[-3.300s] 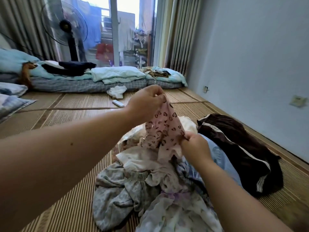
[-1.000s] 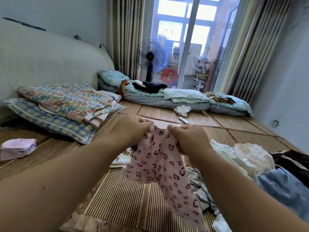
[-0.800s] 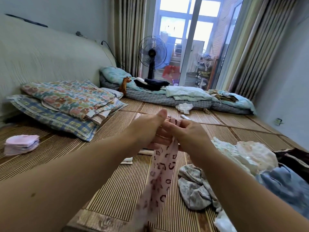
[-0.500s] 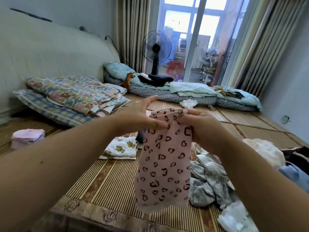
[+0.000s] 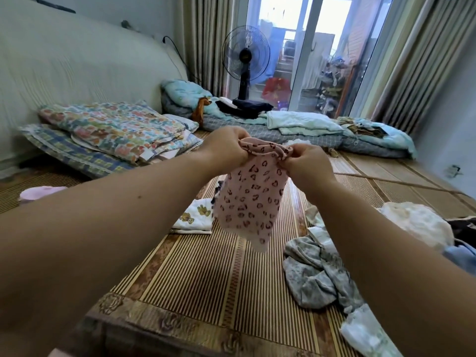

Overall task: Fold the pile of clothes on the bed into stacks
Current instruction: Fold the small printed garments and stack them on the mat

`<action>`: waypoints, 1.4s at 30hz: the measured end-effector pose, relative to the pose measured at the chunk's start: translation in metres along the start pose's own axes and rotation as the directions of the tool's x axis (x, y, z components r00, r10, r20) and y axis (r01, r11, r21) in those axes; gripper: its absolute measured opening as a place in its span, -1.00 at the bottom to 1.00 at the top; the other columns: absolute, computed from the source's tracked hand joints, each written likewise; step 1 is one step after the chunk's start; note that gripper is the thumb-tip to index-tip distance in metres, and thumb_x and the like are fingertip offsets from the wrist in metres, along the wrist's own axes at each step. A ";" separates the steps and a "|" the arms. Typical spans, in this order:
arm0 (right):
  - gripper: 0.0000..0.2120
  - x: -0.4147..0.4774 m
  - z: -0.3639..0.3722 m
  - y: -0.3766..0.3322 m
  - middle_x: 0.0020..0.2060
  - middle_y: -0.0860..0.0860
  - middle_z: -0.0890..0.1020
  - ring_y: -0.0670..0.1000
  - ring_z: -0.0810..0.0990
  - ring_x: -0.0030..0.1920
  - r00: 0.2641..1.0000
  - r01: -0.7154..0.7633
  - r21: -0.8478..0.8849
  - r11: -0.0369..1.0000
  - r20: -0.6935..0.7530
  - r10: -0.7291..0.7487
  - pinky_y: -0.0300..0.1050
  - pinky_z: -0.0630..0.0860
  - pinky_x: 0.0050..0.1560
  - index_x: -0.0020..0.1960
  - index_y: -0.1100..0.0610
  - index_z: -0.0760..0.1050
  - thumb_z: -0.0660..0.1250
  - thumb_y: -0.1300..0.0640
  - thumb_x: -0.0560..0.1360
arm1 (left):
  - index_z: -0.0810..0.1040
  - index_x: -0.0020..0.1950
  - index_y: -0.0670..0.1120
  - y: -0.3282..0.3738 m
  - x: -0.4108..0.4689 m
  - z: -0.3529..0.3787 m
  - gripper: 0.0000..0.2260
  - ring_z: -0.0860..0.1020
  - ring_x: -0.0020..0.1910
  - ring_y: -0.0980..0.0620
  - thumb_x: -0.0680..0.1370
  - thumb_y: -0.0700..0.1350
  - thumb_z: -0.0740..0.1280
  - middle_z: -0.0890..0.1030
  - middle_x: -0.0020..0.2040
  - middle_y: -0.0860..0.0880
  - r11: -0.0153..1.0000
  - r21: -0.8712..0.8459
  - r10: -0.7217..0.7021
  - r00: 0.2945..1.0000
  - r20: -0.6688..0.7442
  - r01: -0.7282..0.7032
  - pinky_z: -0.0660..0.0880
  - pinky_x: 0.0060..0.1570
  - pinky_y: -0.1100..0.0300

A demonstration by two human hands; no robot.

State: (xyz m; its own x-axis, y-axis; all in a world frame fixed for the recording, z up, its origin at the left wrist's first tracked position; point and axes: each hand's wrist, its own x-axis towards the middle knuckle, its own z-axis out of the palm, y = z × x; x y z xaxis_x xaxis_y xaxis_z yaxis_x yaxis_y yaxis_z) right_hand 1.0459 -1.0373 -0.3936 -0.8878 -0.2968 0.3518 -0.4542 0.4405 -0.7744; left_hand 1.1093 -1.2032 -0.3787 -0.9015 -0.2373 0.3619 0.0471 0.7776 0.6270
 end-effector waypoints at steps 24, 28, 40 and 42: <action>-0.87 -0.112 0.033 0.128 -0.16 0.18 0.68 0.06 0.65 -0.24 0.740 -0.369 -0.262 0.892 0.497 0.453 -0.16 0.58 -0.30 -0.09 0.19 0.59 0.28 0.23 0.55 | 0.59 0.08 -0.02 -0.103 -0.133 0.114 -0.85 0.68 -0.13 0.10 0.52 -0.08 0.38 0.69 -0.08 -0.04 0.821 -0.368 -0.183 0.811 0.556 0.438 0.62 -0.16 0.19; -0.73 -0.072 0.059 0.144 -0.06 0.07 0.66 0.03 0.64 -0.16 0.845 -0.419 -0.192 0.887 0.273 0.459 0.03 0.62 -0.14 0.23 0.13 0.54 0.31 0.09 0.56 | 0.45 0.34 0.05 -0.111 -0.093 0.137 -0.63 0.64 -0.13 0.10 0.54 -0.08 0.38 0.62 0.03 0.05 0.732 -0.410 -0.450 0.838 0.308 0.544 0.56 -0.23 0.21; -0.67 -0.095 0.097 0.194 -0.12 0.04 0.64 0.09 0.61 -0.08 0.763 -0.414 -0.577 0.704 0.202 0.614 -0.11 0.49 -0.17 -0.05 0.10 0.56 0.43 -0.15 0.38 | 0.54 -0.21 -0.03 -0.145 -0.096 0.184 -0.66 0.54 -0.26 0.02 0.39 0.24 0.39 0.57 -0.25 0.01 0.644 0.304 -0.765 0.592 0.254 0.702 0.36 -0.35 0.21; -0.75 -0.092 0.100 0.188 -0.15 0.05 0.65 0.08 0.62 -0.10 0.750 -0.374 -0.615 0.694 0.240 0.617 -0.12 0.54 -0.15 -0.07 0.11 0.57 0.42 -0.05 0.40 | 0.52 -0.20 -0.03 -0.139 -0.097 0.185 -0.77 0.55 -0.22 0.01 0.42 0.12 0.41 0.57 -0.22 0.01 0.670 0.285 -0.742 0.617 0.260 0.686 0.35 -0.37 0.21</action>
State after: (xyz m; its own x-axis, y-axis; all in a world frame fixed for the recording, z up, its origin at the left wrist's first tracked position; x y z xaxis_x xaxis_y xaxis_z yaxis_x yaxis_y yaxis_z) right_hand 1.0499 -1.0123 -0.6240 -0.9277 -0.1539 -0.3400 -0.0289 0.9379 -0.3456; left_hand 1.1108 -1.1809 -0.6289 -0.7034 -0.5723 -0.4217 -0.7092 0.5243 0.4714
